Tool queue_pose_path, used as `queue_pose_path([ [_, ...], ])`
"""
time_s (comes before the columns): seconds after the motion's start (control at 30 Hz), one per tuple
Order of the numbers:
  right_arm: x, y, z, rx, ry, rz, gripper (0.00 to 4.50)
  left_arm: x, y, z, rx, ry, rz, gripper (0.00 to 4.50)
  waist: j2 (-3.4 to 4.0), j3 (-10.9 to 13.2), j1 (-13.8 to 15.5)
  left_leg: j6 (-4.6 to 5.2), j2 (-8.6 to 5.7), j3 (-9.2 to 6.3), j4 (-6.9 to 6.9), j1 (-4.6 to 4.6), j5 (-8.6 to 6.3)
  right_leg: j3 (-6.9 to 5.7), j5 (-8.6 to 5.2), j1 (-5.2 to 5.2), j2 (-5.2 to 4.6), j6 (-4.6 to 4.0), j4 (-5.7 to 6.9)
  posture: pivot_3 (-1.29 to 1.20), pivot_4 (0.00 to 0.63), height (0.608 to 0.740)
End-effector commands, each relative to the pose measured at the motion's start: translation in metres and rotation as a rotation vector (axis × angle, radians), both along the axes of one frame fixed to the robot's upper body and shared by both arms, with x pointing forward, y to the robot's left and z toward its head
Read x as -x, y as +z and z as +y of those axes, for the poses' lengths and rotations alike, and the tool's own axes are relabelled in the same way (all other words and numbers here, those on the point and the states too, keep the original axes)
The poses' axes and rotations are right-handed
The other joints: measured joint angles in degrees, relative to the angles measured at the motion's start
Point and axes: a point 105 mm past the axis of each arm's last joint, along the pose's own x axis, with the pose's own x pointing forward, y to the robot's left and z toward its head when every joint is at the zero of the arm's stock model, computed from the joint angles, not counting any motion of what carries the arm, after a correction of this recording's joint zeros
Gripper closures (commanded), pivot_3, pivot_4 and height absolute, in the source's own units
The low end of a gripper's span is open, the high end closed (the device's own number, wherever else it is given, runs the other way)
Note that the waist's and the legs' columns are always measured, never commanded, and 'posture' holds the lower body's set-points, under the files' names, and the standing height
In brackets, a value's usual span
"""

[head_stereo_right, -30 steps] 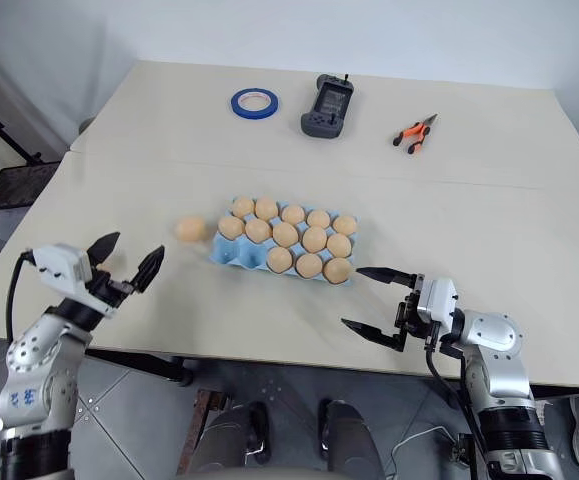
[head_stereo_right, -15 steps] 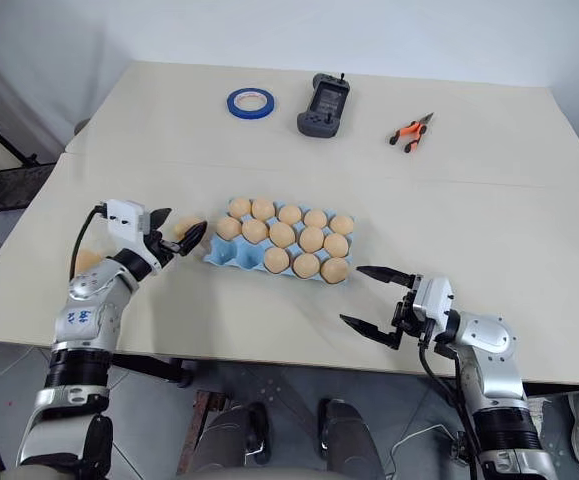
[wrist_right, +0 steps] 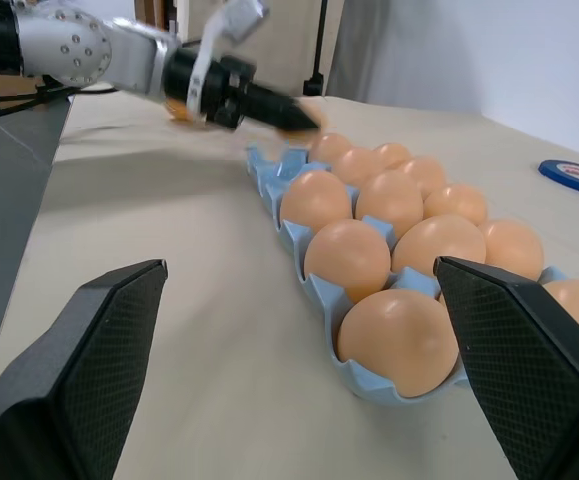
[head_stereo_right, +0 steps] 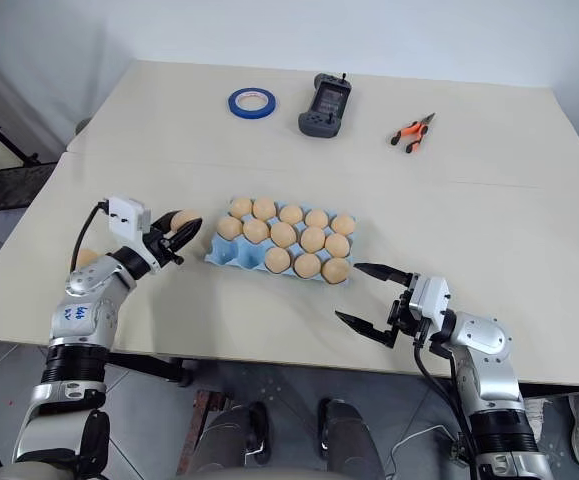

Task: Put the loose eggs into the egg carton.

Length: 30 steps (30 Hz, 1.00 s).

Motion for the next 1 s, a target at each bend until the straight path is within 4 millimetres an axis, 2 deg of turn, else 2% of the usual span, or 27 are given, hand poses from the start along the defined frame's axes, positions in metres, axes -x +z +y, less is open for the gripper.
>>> queue_pose_path([
  [0.03, 0.002, 0.005, -0.001, -0.009, 0.002, -0.024, 0.00, 0.020, 0.039, -0.038, -0.043, -0.254, -0.134, 2.76, 0.00, 0.00, 0.00, 0.00, 0.00, 0.00, 0.00, -0.01, 0.00, 0.00, 0.00, 0.00, 0.00, 0.00, 0.00, 0.00, 0.150, 0.740],
  [0.07, 0.002, 0.004, -0.001, -0.008, 0.000, -0.023, 0.00, 0.025, 0.037, -0.050, -0.071, -0.323, -0.126, 2.76, 0.00, 0.00, 0.01, 0.00, 0.00, 0.00, 0.00, 0.00, 0.00, 0.00, 0.00, 0.00, 0.01, 0.00, 0.00, 0.00, 0.150, 0.740],
  [0.17, 0.001, 0.003, -0.001, -0.008, -0.003, -0.024, 0.00, 0.030, 0.028, -0.065, -0.108, -0.408, -0.091, 2.76, 0.01, 0.00, 0.03, 0.00, -0.03, 0.02, 0.00, 0.02, 0.00, 0.01, 0.00, 0.02, 0.00, 0.00, 0.00, 0.00, 0.150, 0.740],
  [0.23, 0.001, 0.003, -0.001, -0.013, -0.009, -0.027, 0.00, 0.033, 0.011, -0.080, -0.152, -0.479, -0.045, 2.76, 0.01, 0.00, -0.05, 0.00, -0.03, 0.02, 0.04, 0.03, 0.00, 0.01, -0.02, 0.03, 0.01, -0.04, 0.00, 0.00, 0.150, 0.740],
  [0.3, 0.002, 0.003, -0.001, -0.013, -0.012, -0.029, 0.00, 0.033, 0.004, -0.086, -0.170, -0.504, -0.026, 2.76, 0.01, 0.00, -0.11, 0.00, -0.03, 0.02, 0.05, 0.03, 0.00, 0.03, -0.05, 0.03, 0.01, -0.09, 0.01, 0.00, 0.150, 0.740],
  [0.53, 0.001, 0.004, -0.004, -0.013, -0.033, -0.040, 0.00, 0.033, -0.001, -0.087, -0.180, -0.526, -0.003, 0.53, 0.01, 0.00, -0.05, 0.01, -0.01, -0.03, 0.07, 0.02, 0.01, 0.00, -0.05, 0.02, 0.03, -0.09, 0.03, 0.00, 0.150, 0.740],
  [0.6, 0.001, 0.003, -0.004, -0.013, -0.034, -0.041, 0.00, 0.034, 0.001, -0.082, -0.190, -0.521, -0.009, 0.04, 0.01, 0.00, -0.07, 0.01, -0.02, -0.04, 0.07, 0.01, 0.01, 0.00, -0.09, 0.02, 0.02, -0.16, 0.02, 0.00, 0.150, 0.740],
  [0.7, 0.001, 0.003, -0.007, -0.010, -0.038, -0.039, 0.00, 0.035, 0.012, -0.059, -0.178, -0.450, -0.058, 0.04, 0.02, 0.01, -0.19, 0.01, -0.01, -0.04, 0.07, 0.02, 0.01, 0.01, -0.10, 0.02, 0.02, -0.18, 0.03, 0.00, 0.150, 0.740],
  [0.77, 0.001, 0.002, -0.008, -0.007, -0.037, -0.037, 0.00, 0.037, 0.017, -0.051, -0.177, -0.425, -0.085, 0.04, 0.03, 0.01, -0.32, 0.01, 0.01, -0.04, 0.07, 0.02, 0.01, 0.01, -0.11, 0.02, 0.04, -0.19, 0.05, 0.00, 0.150, 0.740],
  [0.87, 0.002, 0.002, -0.010, 0.003, -0.027, -0.034, 0.00, 0.054, 0.021, -0.022, -0.200, -0.393, -0.140, 0.04, 0.04, 0.01, -0.52, 0.01, 0.02, -0.05, 0.03, 0.03, 0.01, 0.00, -0.13, 0.01, 0.03, -0.23, 0.06, 0.00, 0.150, 0.740],
  [1.0, 0.001, 0.005, -0.018, 0.028, -0.013, -0.036, 0.00, 0.086, 0.019, 0.020, -0.234, -0.329, -0.117, 0.04, 0.07, 0.04, -0.87, -0.02, 0.04, -0.05, -0.04, 0.02, -0.01, 0.01, -0.26, -0.04, 0.02, -0.44, 0.04, 0.00, 0.150, 0.740],
])
